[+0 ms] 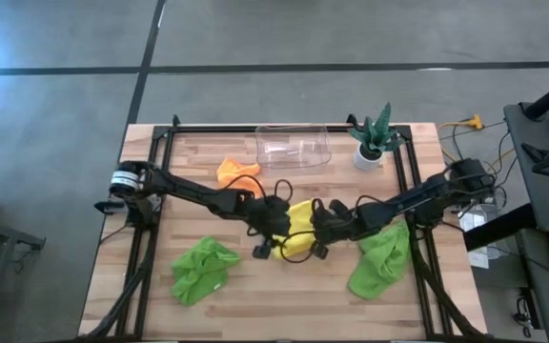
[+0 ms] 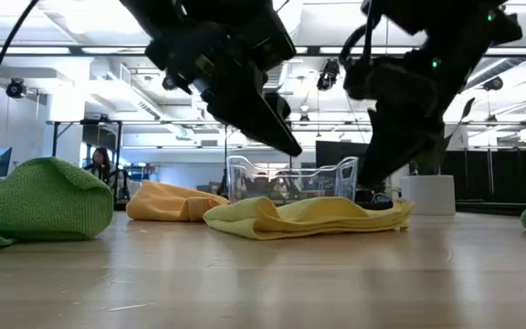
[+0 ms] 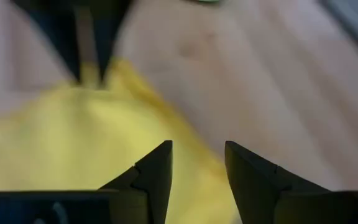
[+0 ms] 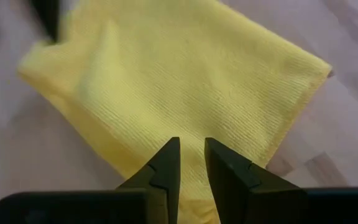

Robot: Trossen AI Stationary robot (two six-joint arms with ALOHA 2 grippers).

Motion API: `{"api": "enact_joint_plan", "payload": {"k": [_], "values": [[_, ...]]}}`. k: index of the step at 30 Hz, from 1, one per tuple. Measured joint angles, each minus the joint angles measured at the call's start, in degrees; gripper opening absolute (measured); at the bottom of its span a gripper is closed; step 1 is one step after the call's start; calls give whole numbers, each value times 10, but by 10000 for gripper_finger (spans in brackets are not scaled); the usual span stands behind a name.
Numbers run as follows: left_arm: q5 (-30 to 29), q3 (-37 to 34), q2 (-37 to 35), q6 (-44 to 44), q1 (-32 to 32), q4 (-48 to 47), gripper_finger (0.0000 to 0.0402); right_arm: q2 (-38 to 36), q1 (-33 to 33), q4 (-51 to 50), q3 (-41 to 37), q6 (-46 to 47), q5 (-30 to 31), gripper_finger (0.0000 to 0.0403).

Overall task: Fold microfiber towels
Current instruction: Fold the yellow microfiber towel

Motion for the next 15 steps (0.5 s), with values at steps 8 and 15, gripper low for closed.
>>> {"api": "enact_joint_plan", "payload": {"k": [8,15], "values": [[-21,0,16,121,65,-10,132,11,50,12,-2,122,36,70],[-18,0,51,180,115,-13,132,46,54,12,-2,170,74,70]]}}
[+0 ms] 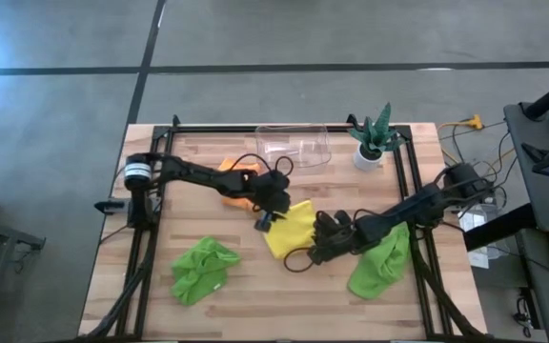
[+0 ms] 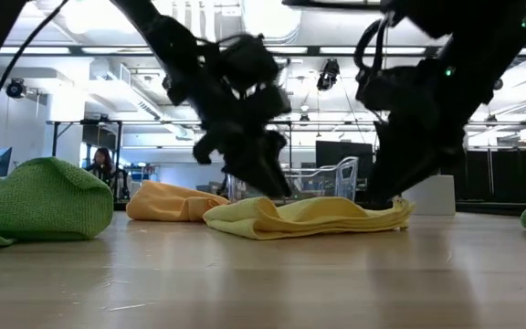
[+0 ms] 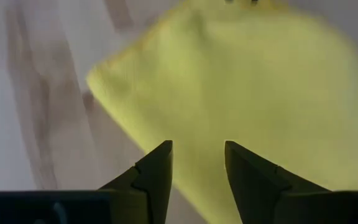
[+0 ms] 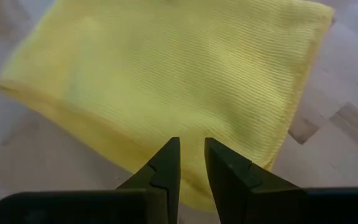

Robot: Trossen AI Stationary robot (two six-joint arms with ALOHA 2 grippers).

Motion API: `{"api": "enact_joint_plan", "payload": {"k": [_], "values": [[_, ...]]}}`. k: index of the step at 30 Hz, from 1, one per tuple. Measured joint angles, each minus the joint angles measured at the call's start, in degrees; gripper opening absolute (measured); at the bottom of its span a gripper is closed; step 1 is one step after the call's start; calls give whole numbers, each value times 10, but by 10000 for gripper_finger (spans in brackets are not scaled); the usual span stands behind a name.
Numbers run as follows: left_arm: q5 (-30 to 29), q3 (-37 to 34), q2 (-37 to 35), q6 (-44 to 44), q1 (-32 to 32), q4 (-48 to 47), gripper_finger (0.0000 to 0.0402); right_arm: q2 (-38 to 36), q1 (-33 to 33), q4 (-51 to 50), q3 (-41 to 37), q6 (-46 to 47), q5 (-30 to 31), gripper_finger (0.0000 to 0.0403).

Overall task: Fold microfiber towels
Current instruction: Fold the yellow microfiber towel

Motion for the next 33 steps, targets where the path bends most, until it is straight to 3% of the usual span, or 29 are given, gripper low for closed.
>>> {"api": "enact_joint_plan", "payload": {"k": [5,11,22,33], "values": [[18,-1,13,-5,3,-11,132,18,-7,-9,0,-3,0,70],[20,-16,13,-71,-18,-20,132,25,-29,-28,0,-57,0,70],[22,-24,11,-185,-102,18,132,24,-101,-25,-6,-180,0,70],[-14,-18,-62,-216,-95,4,132,-98,-87,-45,-15,-144,0,70]]}}
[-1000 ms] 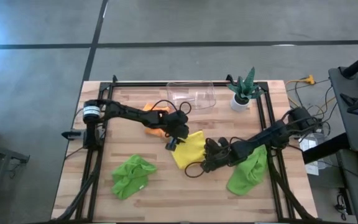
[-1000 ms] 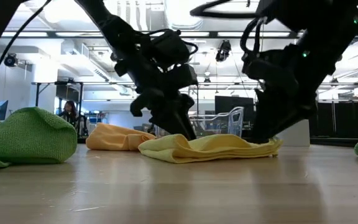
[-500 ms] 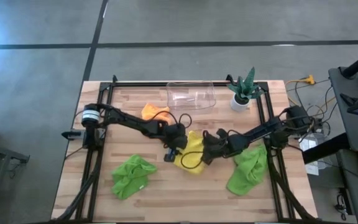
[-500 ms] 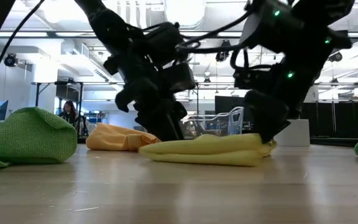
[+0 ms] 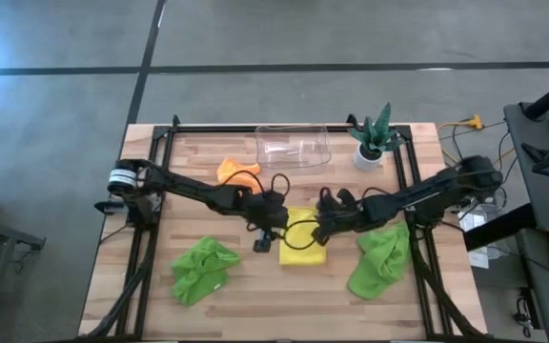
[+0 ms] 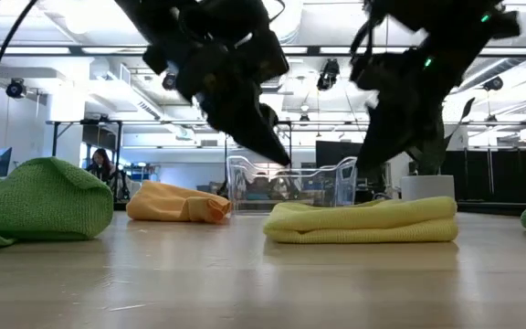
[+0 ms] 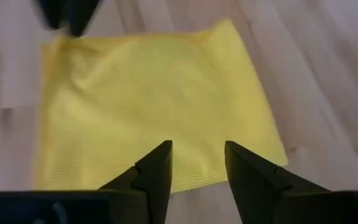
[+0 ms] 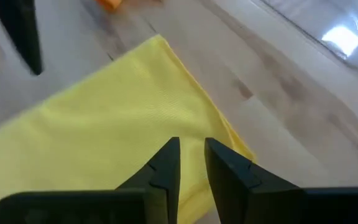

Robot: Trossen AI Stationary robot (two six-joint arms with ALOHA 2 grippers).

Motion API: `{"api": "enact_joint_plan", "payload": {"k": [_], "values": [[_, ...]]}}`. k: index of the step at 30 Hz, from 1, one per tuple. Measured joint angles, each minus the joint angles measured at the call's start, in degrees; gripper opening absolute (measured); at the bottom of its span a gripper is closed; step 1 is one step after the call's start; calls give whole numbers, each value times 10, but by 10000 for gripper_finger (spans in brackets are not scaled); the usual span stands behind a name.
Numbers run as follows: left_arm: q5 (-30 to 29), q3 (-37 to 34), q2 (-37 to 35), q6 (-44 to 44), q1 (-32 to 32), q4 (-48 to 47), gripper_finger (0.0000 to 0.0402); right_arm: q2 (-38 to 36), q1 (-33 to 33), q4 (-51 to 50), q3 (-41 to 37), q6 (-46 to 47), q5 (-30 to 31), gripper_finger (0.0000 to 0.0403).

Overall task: Fold microfiber towels
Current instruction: Fold the yellow microfiber towel

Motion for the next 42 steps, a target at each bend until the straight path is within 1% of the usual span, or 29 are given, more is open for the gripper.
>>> {"api": "enact_joint_plan", "payload": {"k": [2,3,4,6,9,10,13,15,18,20,24,28,33,42], "values": [[3,0,-12,-48,13,-6,132,-29,2,-7,-16,69,-2,71],[14,-2,-14,-83,23,-3,132,-40,3,-11,-28,110,-6,74],[35,-7,-14,-119,35,0,132,-52,3,-9,-40,148,-12,78],[97,-25,-10,-182,60,21,132,-73,5,7,-73,215,-25,91],[172,-66,-5,-287,94,100,132,-98,8,59,-125,306,-47,123],[185,-83,-5,-325,103,128,132,-104,7,75,-142,335,-53,135],[188,-141,-5,-431,125,223,132,-112,6,128,-184,408,-61,172],[186,-175,-5,-488,134,284,132,-114,6,154,-202,439,-66,192],[183,-212,-6,-533,139,339,132,-104,1,178,-214,454,-67,212],[181,-228,-6,-550,142,351,132,-92,-7,194,-216,455,-73,219],[180,-233,-6,-566,144,356,132,-70,-25,203,-216,456,-91,225],[171,-225,0,-587,147,360,132,-54,-39,223,-213,450,-96,226],[172,-197,27,-611,147,360,132,-38,-58,253,-213,438,-114,226],[171,-169,63,-639,146,360,132,-34,-78,257,-212,424,-132,226]]}}
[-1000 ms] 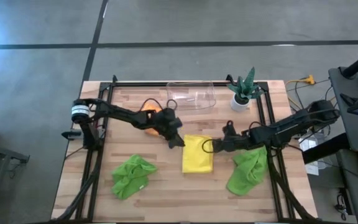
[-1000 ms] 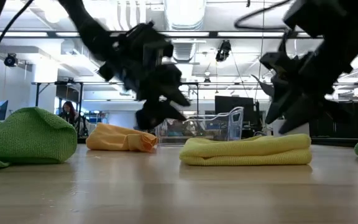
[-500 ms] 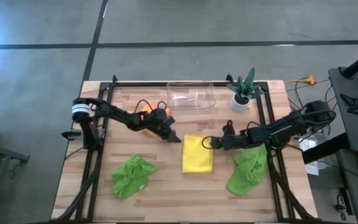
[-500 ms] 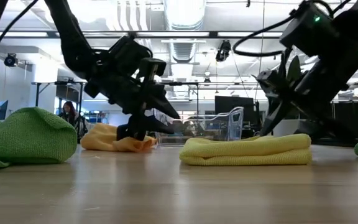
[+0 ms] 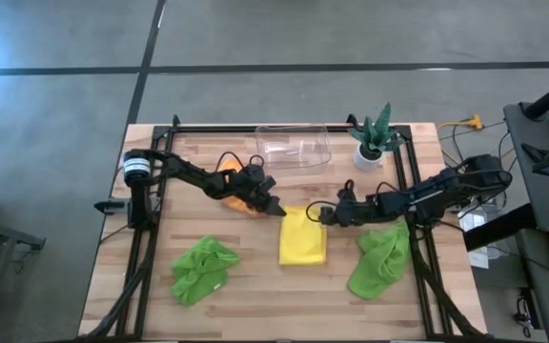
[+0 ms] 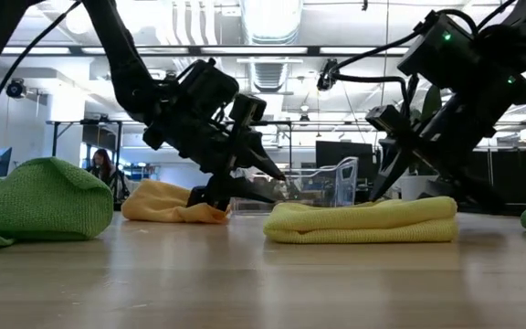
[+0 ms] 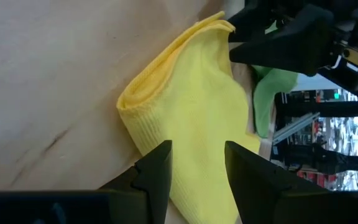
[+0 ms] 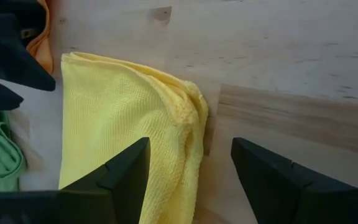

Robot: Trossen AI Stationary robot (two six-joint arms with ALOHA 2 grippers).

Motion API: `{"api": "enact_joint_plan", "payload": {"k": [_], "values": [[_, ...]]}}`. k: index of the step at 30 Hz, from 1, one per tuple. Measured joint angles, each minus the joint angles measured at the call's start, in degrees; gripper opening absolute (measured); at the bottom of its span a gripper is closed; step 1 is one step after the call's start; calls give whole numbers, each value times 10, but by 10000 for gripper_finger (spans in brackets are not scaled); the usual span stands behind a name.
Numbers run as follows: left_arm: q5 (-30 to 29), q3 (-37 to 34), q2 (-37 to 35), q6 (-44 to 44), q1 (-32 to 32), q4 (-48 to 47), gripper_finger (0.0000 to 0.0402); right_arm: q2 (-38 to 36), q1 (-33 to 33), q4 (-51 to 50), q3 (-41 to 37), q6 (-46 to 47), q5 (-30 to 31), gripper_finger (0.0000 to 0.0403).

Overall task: Fold microfiber towels
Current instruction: Fold the yellow microfiber towel

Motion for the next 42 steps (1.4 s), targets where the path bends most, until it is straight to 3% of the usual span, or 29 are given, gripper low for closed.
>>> {"api": "enact_joint_plan", "payload": {"k": [17,27,42], "values": [[-51,3,-7,16,-2,-130,132,9,-24,2,12,-50,-30,226],[-96,19,6,15,-2,-128,132,9,-24,2,12,-62,-33,226],[-96,85,59,38,-14,-154,130,9,-24,0,12,-67,-33,208]]}}
